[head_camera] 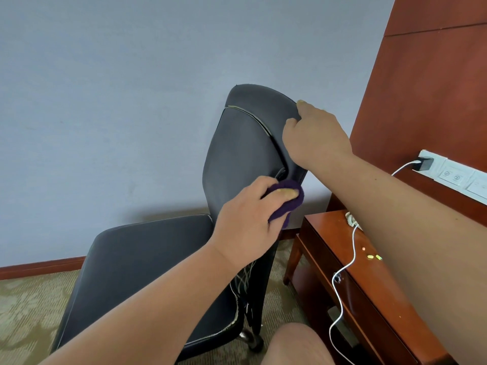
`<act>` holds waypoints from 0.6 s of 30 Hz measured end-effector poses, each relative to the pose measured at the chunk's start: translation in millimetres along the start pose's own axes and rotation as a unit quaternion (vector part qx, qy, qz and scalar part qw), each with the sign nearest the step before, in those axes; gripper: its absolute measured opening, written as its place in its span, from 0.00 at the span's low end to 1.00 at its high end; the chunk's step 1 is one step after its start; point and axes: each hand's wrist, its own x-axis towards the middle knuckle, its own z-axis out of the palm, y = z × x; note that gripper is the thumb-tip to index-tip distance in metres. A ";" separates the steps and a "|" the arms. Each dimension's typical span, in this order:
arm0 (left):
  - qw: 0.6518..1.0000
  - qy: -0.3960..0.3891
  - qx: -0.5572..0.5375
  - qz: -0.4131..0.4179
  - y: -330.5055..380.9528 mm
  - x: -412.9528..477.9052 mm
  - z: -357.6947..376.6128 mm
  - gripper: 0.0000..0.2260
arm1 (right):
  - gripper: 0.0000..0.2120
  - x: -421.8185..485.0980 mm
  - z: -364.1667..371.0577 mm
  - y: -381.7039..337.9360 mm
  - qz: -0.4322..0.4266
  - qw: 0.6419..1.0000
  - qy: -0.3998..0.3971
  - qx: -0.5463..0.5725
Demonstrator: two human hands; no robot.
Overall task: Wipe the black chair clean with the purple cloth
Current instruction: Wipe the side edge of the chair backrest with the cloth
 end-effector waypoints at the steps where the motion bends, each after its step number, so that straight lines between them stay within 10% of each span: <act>1: 1.000 -0.016 0.006 0.012 -5.2 -5.9 -1.1 0.14 | 0.09 0.4 0.1 -0.5 0.000 1.000 -0.002 -0.001; 10: 0.989 0.074 -0.046 -0.118 -43.6 -0.7 -26.4 0.13 | 0.04 1.3 1.4 -0.7 -0.001 1.000 0.004 0.014; 18: 0.998 -0.024 0.045 -0.024 -30.8 -18.9 -1.6 0.12 | 0.03 0.8 2.0 0.9 -0.005 1.000 0.008 0.016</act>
